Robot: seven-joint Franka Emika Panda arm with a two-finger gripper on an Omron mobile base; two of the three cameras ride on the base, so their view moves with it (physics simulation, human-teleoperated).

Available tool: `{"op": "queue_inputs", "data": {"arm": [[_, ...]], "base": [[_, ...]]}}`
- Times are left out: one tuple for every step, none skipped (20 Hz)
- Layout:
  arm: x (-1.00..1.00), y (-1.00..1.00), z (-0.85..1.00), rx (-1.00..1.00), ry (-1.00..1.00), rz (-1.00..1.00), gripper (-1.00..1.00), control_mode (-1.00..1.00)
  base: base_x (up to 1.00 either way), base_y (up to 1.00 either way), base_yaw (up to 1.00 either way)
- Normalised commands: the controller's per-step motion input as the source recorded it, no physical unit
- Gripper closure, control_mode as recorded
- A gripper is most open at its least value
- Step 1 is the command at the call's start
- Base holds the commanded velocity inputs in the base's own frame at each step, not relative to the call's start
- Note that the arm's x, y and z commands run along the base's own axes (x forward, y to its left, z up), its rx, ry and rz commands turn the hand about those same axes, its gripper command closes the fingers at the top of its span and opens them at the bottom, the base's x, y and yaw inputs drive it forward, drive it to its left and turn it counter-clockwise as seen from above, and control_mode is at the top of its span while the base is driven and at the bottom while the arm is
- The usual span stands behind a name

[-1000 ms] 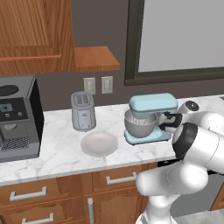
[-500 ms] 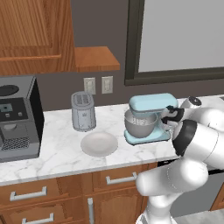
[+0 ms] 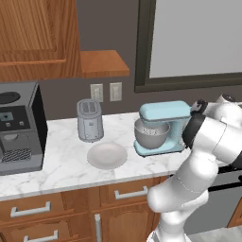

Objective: Add butter and sugar cubes to the stand mixer bowl and then turn on the stand mixer to begin making frosting.

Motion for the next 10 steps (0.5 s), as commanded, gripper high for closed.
{"op": "queue_inputs", "data": {"arm": [[-0.1,-0.71,0.0,0.0,0.0,-0.01,1.0,-1.0],[-0.14,-0.6,0.0,0.0,0.0,0.0,1.0,-1.0],[-0.3,-0.45,0.0,0.0,0.0,0.0,1.0,-1.0],[-0.62,-0.23,0.06,0.0,-0.06,0.0,1.0,-1.0],[-0.94,0.0,0.21,0.0,-0.12,0.0,1.0,-1.0],[-1.0,0.0,0.27,0.0,-0.16,0.0,1.0,-1.0],[-1.0,0.01,0.37,0.0,-0.19,0.0,1.0,-1.0],[-1.0,0.07,0.38,0.0,-0.19,0.0,1.0,-1.0],[-1.0,0.24,0.34,0.0,-0.17,0.0,1.0,-1.0],[-1.0,0.34,0.34,0.0,-0.17,0.0,1.0,-1.0]], "base": [[0.0,0.0,0.0],[0.0,0.0,0.0],[0.0,0.0,0.0],[0.0,0.0,0.0],[0.0,0.0,0.0],[0.0,0.0,0.0],[0.0,0.0,0.0],[0.0,0.0,0.0],[0.0,0.0,0.0],[0.0,0.0,0.0]]}}
